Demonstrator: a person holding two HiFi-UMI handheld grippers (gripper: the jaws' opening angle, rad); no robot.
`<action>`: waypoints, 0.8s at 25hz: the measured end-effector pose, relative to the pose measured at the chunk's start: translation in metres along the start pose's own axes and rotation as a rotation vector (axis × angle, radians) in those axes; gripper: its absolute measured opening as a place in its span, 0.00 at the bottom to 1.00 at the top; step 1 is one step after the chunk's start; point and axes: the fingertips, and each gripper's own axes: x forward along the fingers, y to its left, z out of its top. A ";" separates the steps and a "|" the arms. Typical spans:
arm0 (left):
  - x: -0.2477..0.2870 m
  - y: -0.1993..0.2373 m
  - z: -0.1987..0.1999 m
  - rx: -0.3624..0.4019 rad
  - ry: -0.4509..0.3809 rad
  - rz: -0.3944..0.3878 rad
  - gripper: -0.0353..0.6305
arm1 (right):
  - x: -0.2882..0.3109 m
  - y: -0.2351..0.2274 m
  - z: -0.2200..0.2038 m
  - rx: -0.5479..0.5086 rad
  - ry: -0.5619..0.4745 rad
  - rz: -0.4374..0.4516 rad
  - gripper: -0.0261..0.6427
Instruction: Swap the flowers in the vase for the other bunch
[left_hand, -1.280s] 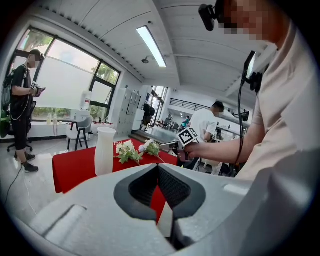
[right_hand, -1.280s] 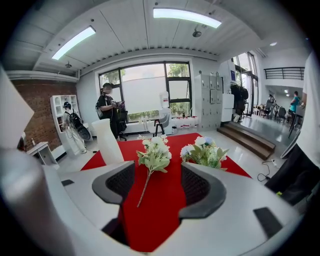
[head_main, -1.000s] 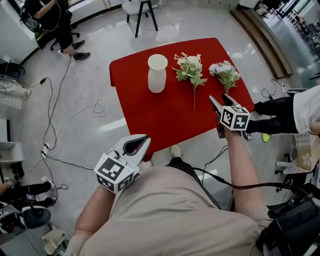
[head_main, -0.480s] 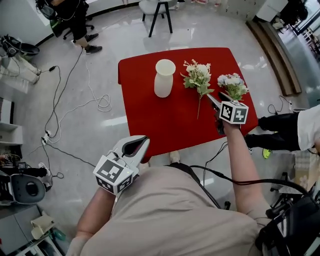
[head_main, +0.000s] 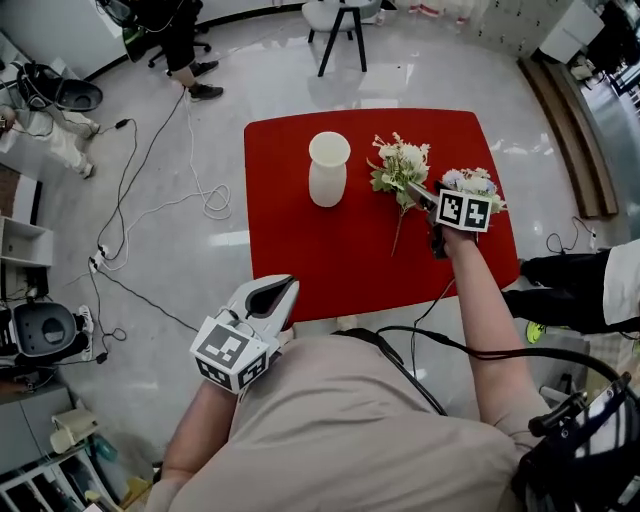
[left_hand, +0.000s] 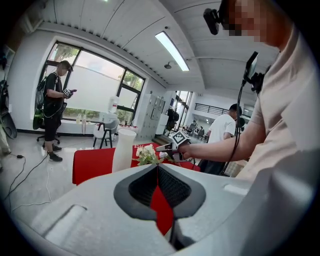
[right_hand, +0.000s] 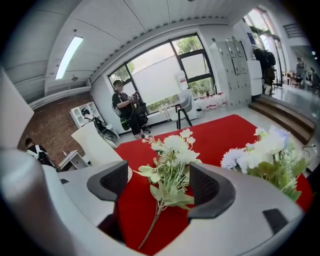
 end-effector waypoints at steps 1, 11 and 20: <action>0.002 0.000 0.000 -0.005 -0.002 0.010 0.06 | 0.006 -0.003 0.001 0.008 0.011 0.004 0.61; 0.019 0.002 0.002 -0.036 -0.014 0.105 0.06 | 0.066 -0.033 0.008 0.157 0.096 0.044 0.67; 0.029 0.009 -0.001 -0.049 -0.008 0.164 0.06 | 0.106 -0.056 -0.007 0.241 0.197 0.025 0.67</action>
